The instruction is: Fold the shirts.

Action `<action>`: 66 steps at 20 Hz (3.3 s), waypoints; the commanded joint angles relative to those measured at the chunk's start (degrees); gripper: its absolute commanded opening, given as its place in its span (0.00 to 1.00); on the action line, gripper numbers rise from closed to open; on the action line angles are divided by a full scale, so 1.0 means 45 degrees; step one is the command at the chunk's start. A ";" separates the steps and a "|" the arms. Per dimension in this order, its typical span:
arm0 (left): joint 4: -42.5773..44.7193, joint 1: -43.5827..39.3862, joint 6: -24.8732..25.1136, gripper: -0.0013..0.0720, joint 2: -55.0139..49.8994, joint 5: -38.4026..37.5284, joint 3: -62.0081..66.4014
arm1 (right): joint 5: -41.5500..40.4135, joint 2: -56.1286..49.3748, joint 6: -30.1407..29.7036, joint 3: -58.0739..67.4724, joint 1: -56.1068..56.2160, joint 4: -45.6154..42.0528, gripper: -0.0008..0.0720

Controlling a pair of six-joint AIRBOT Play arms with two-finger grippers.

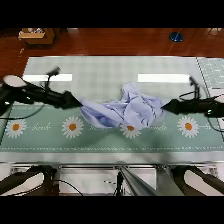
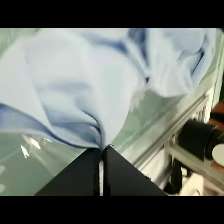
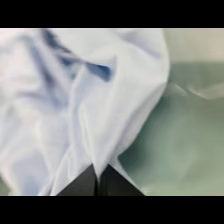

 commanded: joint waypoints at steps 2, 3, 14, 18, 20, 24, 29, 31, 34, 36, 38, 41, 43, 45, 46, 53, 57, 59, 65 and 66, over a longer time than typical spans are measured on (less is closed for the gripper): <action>-0.0015 0.2016 0.0019 0.05 0.2599 -0.0544 0.3575 | 0.0544 0.3847 0.0228 0.3138 -0.1175 0.0272 0.04; -0.0015 0.2467 0.0019 0.05 0.3152 -0.0529 0.4401 | 0.0039 0.4609 0.0588 0.3774 -0.1341 0.0053 0.04; 0.0092 0.4284 -0.2001 0.05 0.7091 -0.0510 0.9097 | 0.2307 0.6999 0.5158 1.0137 -0.1428 -0.2603 0.04; 0.2273 0.4284 -0.3604 0.05 0.8184 -0.2953 0.9904 | 0.5994 0.6994 0.6445 1.2638 -0.1428 -0.4109 0.04; 0.3308 0.4284 -0.4027 0.05 0.8393 -0.5459 0.9908 | 0.8937 0.6970 0.6455 1.2764 -0.1428 -0.5042 0.04; 0.4007 0.4284 -0.4036 0.05 0.8480 -0.6421 0.8548 | 0.9180 0.6912 0.7009 1.0909 -0.0933 -0.5440 0.04; 0.4041 0.4274 -0.3317 0.05 0.8364 -0.4813 0.2778 | 0.8456 0.6348 0.6844 0.5013 -0.0631 -0.5294 0.04; 0.3293 0.4260 -0.2322 0.05 0.7951 -0.2705 0.0544 | 0.6951 0.5557 0.6635 0.3784 -0.0627 -0.5207 0.04; 0.2458 0.3653 -0.1321 0.05 0.6445 0.0330 -0.1302 | 0.4935 0.3730 0.6567 0.3313 -0.0622 -0.4891 0.04; 0.2365 0.2788 -0.1175 0.05 0.4964 0.2055 -0.1549 | 0.3585 0.2380 0.6329 0.3313 -0.0622 -0.4007 0.04; 0.2365 0.1836 -0.0549 0.05 0.3415 0.3478 -0.1501 | 0.2166 0.1122 0.5751 0.3313 -0.0622 -0.3361 0.04; 0.2365 0.0903 -0.0058 0.05 0.1520 0.5207 -0.1501 | 0.0855 -0.0549 0.5129 0.3313 -0.0622 -0.2963 0.04; 0.2361 0.0680 -0.0068 0.05 0.0724 0.6241 -0.1501 | 0.0044 -0.1462 0.4488 0.3313 -0.0622 -0.2404 0.04; 0.2370 0.0709 -0.0529 0.05 0.0204 0.7033 -0.1501 | -0.0631 -0.2157 0.4367 0.3313 -0.0622 -0.2356 0.04; 0.2370 0.0743 -0.1117 0.05 -0.0019 0.7252 -0.1506 | -0.0899 -0.2424 0.4367 0.3313 -0.0622 -0.2438 0.08; 0.2720 0.2472 -0.1452 0.69 -0.0427 0.2618 0.0452 | 0.1443 -0.2633 0.2681 0.5192 -0.0899 -0.2739 0.56; 0.4090 0.4935 -0.2132 0.80 0.0427 -0.2676 0.0568 | 0.1700 -0.2025 0.3191 0.6047 -0.1379 -0.6470 0.57; 0.4085 0.5634 -0.2132 0.91 0.1734 -0.3041 -0.1185 | 0.1744 -0.2079 0.3274 0.5950 -0.1613 -0.6737 0.57; 0.4036 0.5707 -0.1987 0.98 0.3866 -0.2837 -0.6645 | 0.1268 -0.2079 0.3215 0.5139 -0.1613 -0.6693 0.57; 0.4051 0.5707 -0.1972 0.98 0.3827 -0.2467 -0.7184 | 0.1297 -0.2079 0.3215 0.5037 -0.1613 -0.6688 0.57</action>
